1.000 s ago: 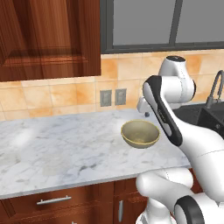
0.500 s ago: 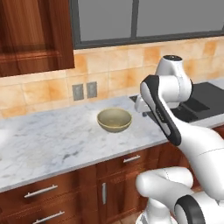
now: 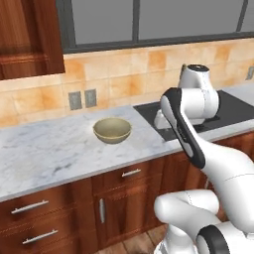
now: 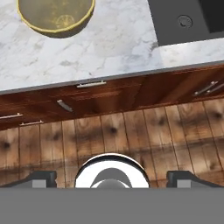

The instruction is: Gather the eggs and milk located in the vicinity of the sink area and place them right next to the bowl.

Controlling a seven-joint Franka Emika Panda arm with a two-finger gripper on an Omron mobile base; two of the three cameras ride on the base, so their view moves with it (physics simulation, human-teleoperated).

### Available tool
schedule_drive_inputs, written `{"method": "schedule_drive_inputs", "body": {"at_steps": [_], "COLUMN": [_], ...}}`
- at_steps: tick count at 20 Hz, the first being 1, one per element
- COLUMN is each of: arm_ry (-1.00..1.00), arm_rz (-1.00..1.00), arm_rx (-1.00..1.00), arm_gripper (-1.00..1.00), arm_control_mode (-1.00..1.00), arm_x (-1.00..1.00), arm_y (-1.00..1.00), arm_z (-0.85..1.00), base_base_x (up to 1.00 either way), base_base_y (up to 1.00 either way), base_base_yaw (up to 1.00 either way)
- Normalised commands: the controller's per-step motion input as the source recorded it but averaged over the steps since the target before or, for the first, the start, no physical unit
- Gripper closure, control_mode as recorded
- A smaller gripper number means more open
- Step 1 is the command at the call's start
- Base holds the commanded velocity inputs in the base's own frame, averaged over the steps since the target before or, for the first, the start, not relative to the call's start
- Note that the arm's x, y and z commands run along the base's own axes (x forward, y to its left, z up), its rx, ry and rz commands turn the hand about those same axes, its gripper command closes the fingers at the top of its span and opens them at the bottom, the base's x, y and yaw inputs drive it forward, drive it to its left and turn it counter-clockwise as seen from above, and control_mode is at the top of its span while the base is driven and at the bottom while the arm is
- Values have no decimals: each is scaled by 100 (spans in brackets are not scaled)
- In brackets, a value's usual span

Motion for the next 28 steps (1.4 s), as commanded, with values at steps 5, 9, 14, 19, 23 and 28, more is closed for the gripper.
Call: {"method": "schedule_drive_inputs", "body": {"at_steps": [5,9,14,19,23,28], "arm_ry": [0,0,0,0,0,0], "arm_rz": [0,0,0,0,0,0], "arm_rx": [0,0,0,0,0,0], "arm_gripper": [-100,-100,-100,-100,-100,-100], "arm_control_mode": [100,100,100,100,100,100], "arm_x": [0,0,0,0,0,0], "arm_y": [0,0,0,0,0,0], "arm_z": [0,0,0,0,0,0], "base_base_x": [10,38,67,72,70,34], "base_base_y": [-100,-100,-100,-100,-100,-100], "base_base_yaw": [-8,-6,-1,7,14,18]}}
